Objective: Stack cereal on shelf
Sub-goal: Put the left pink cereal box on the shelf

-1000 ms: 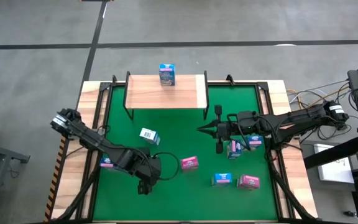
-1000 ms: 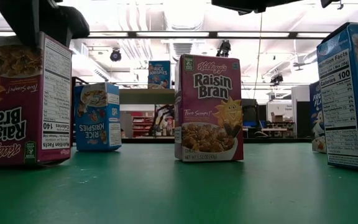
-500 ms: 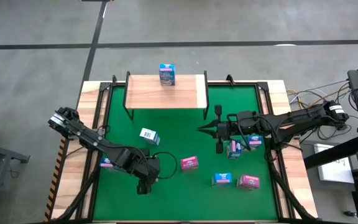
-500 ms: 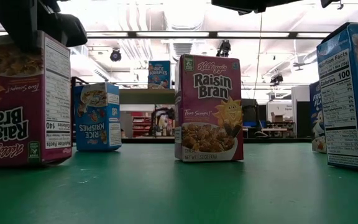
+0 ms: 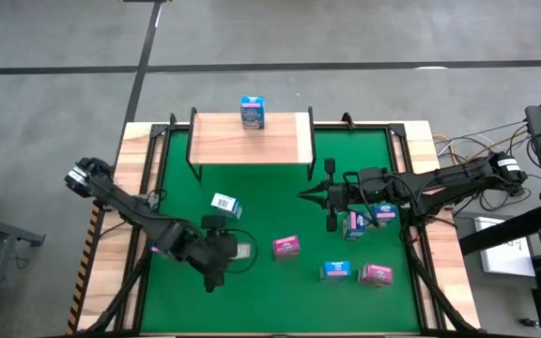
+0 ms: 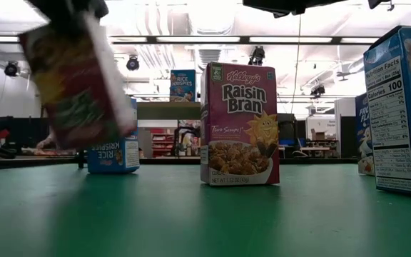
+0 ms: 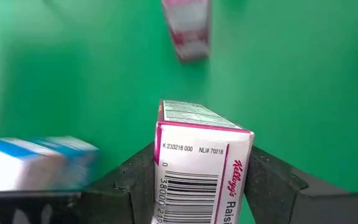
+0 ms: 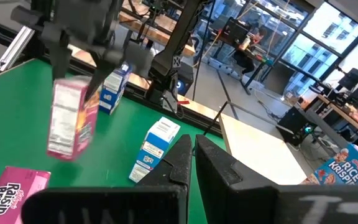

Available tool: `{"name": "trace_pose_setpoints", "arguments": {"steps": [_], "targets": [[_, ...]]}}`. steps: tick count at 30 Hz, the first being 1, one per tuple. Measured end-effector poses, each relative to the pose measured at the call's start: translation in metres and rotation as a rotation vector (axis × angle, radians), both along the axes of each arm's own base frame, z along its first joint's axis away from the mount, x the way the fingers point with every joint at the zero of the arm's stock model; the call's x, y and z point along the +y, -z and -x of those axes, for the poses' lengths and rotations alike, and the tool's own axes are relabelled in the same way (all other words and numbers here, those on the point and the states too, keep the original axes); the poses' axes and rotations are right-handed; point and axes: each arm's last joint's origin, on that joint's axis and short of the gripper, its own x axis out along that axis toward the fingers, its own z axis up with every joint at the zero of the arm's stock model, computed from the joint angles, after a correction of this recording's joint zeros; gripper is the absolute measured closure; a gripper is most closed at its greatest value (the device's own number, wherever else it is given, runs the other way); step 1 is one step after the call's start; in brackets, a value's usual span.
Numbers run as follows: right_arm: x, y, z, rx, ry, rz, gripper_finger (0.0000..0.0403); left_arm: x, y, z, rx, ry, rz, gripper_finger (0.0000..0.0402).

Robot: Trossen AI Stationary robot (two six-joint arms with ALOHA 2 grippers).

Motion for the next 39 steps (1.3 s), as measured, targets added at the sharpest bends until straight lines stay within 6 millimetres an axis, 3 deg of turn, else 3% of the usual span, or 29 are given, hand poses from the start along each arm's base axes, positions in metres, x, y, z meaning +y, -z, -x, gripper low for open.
{"name": "trace_pose_setpoints", "arguments": {"steps": [6,12,16,23,31,35,39], "targets": [[0.0,0.0,0.0,0.0,0.0,0.002,0.039,-0.003,-0.038,0.018,-0.336,-0.027,-0.229,0.0225],[0.0,-0.001,0.0,-0.014,-0.009,-0.001,0.039,-0.008,-0.062,0.016,-0.599,0.154,-0.4,0.0226],[0.002,-0.002,0.0,-0.018,-0.057,-0.007,0.039,-0.004,-0.057,0.015,-0.748,0.28,-0.527,0.0226],[0.002,-0.004,0.0,-0.062,-0.084,-0.019,0.039,0.013,-0.04,0.034,-1.08,0.291,-0.564,0.0226],[0.008,-0.002,-0.012,-0.187,-0.239,-0.083,0.0384,0.024,-0.023,0.05,-1.198,0.279,-0.554,0.0226],[0.009,-0.002,-0.024,-0.176,-0.237,-0.112,0.0349,0.025,-0.019,0.052,-1.199,0.283,-0.543,0.0226],[0.011,-0.012,-0.034,-0.162,-0.245,-0.128,0.0283,0.026,-0.015,0.053,-1.186,0.289,-0.545,0.0226]]}}
